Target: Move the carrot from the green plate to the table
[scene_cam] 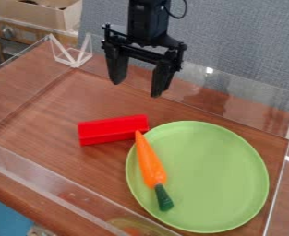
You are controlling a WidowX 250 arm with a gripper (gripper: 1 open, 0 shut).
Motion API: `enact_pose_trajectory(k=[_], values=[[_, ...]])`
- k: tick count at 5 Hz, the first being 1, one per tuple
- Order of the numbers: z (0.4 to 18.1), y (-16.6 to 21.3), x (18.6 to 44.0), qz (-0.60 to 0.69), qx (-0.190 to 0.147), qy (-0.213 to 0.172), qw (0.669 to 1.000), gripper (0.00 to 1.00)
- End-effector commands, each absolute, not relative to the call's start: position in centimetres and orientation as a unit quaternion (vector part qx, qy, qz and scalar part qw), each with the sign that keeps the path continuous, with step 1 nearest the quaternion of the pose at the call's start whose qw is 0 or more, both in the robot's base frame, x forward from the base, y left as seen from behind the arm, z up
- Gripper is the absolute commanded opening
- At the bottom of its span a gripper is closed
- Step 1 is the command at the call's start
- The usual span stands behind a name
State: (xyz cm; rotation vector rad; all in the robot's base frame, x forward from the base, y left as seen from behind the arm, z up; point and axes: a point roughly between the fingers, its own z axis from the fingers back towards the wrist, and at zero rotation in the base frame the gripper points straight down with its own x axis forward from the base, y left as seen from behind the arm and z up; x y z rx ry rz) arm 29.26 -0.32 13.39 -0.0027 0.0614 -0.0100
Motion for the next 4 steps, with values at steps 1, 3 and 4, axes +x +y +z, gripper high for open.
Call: enact_pose_trajectory(k=[1,3,4], values=[[12.0,-0.3,28.9,0.025,-0.003,0.045,0.999,1.0],[12.1,6.8,26.7,0.134,-0.013,0.028,0.991,1.0],[13.6,11.5,25.7,0.16,-0.037,0.009,0.986,1.0]])
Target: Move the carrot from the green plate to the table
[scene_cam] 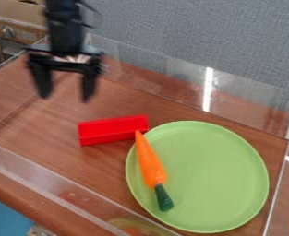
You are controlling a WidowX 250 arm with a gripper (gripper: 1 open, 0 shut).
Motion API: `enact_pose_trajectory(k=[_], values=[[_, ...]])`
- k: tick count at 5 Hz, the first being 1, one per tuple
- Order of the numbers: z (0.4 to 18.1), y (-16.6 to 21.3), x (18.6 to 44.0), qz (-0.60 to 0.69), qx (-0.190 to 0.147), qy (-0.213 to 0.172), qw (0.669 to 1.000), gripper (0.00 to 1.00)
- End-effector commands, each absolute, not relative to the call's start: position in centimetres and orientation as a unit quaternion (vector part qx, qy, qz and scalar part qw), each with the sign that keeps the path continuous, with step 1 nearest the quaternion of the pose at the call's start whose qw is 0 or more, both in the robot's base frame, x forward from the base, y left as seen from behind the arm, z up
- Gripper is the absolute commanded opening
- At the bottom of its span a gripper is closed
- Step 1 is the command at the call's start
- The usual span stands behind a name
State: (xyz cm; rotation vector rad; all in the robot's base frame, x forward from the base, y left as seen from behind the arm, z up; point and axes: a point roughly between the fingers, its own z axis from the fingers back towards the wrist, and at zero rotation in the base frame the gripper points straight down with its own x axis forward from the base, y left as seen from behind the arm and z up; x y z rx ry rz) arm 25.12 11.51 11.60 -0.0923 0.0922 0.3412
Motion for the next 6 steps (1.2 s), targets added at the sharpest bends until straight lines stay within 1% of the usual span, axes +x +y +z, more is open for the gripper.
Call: enact_pose_trajectory(k=[1,2,3,5,6], values=[[13.8,15.8,27.0,0.195,-0.047,-0.003,0.98,1.0],[13.1,18.3,28.4,0.216,-0.058,-0.014,0.975,1.0],[12.5,18.7,29.2,0.208,-0.056,-0.024,0.976,1.0],[12.2,15.9,30.0,0.143,-0.054,-0.042,0.987,1.0],[13.0,13.9,29.7,0.158,-0.048,-0.056,0.985,1.0]])
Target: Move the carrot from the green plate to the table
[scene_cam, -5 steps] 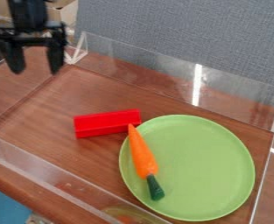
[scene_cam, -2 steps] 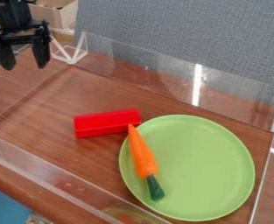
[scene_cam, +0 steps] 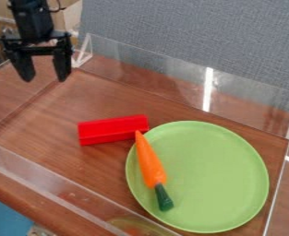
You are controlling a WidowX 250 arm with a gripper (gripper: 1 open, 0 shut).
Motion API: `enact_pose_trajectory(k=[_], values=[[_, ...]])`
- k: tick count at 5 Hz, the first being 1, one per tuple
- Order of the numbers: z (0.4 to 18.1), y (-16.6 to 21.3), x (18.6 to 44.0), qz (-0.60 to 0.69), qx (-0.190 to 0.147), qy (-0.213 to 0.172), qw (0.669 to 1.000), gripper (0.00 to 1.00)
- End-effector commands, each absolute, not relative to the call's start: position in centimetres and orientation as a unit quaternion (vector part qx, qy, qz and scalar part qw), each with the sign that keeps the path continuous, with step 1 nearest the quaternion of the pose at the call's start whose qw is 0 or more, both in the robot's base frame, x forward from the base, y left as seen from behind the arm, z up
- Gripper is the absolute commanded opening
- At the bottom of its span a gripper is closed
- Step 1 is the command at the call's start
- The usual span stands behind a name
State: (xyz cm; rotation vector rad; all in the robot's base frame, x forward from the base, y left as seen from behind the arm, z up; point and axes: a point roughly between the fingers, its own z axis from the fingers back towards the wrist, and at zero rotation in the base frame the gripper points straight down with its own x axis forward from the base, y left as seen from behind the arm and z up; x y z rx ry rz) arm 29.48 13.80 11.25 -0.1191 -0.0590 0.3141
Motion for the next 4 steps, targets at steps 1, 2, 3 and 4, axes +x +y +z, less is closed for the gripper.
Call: enact_pose_trajectory(k=[1,2,3,4], values=[[13.3,13.0,29.6,0.172,-0.039,-0.067,0.982,1.0],[13.4,13.7,29.8,0.212,-0.033,-0.071,0.974,1.0],[13.3,14.6,29.9,0.254,-0.026,-0.074,0.964,1.0],[13.2,15.4,29.9,0.293,-0.02,-0.076,0.953,1.0]])
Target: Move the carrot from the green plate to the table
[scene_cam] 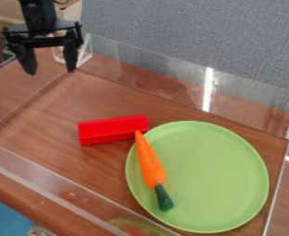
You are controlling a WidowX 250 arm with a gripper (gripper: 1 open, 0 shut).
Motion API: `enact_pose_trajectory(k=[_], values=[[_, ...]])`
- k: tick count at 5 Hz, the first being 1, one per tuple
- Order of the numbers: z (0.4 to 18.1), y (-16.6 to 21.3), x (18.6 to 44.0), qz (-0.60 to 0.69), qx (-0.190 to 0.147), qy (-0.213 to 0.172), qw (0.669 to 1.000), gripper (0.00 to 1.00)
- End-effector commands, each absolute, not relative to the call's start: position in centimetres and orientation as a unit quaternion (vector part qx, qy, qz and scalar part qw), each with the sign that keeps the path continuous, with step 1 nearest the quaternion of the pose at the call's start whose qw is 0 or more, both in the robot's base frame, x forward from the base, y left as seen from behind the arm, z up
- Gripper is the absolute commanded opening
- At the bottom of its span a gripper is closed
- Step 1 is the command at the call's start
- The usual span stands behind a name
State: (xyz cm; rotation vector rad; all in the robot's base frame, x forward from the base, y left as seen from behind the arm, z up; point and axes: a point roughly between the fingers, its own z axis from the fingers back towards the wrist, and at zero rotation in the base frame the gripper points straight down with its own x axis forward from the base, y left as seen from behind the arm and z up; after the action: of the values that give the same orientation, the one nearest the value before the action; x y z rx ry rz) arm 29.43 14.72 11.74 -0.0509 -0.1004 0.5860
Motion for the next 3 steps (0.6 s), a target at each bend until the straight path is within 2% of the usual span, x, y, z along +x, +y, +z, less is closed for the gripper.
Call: enact_pose_trajectory(k=[1,3], values=[[12.7,15.8,29.9,0.298,-0.015,-0.075,0.951,1.0],[11.5,16.3,28.8,0.29,-0.007,-0.071,0.954,1.0]])
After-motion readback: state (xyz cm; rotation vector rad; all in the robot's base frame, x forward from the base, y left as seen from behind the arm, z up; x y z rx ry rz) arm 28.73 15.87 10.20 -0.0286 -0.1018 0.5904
